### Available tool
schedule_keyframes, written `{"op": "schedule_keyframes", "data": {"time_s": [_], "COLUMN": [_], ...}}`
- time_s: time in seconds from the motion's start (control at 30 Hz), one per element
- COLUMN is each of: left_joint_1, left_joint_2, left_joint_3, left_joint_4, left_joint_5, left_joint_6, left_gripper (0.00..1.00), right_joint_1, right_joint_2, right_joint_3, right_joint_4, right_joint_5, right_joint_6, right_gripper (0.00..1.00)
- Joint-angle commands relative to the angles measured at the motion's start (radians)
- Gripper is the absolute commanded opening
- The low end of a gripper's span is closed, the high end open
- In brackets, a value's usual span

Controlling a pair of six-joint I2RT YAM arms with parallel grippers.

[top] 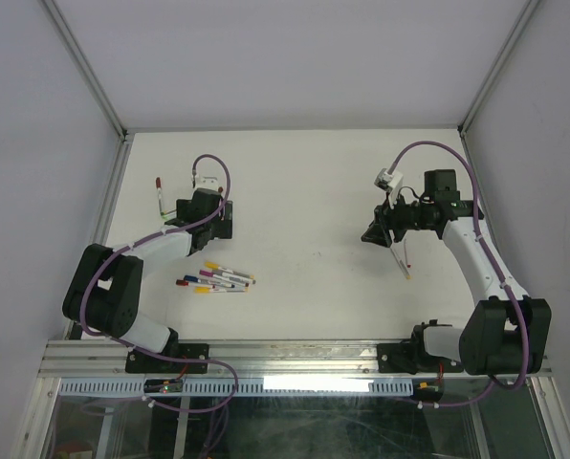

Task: Open the pen caps
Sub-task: Move the pen to the center of the board.

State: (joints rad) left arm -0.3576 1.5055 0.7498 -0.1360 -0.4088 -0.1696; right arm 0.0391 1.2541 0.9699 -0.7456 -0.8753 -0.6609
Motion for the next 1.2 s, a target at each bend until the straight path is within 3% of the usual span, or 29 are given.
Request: {"op": "schedule_keyframes", "data": {"time_s": [0.0,1.17], "left_joint_1": [0.016,0.044], "left_joint_2": [-0.001,0.005], "left_joint_3": [0.043,0.058], "left_joint_4": [0.019,0.018], "left_joint_5": [0.025,0.068], "left_joint_6": [0.020,0.012], "left_gripper": [0.99,0.99], "right_joint_1": [-0.005,-0.004], "right_joint_2": [-0.001,0.002], "right_joint_3": [0.007,0.008], "right_joint_4": [0.009,0.007], "right_joint_5": [-0.010,-0.013], "right_joint_6": [-0.015,-0.016], "right_gripper": [0.51,0.51]}}
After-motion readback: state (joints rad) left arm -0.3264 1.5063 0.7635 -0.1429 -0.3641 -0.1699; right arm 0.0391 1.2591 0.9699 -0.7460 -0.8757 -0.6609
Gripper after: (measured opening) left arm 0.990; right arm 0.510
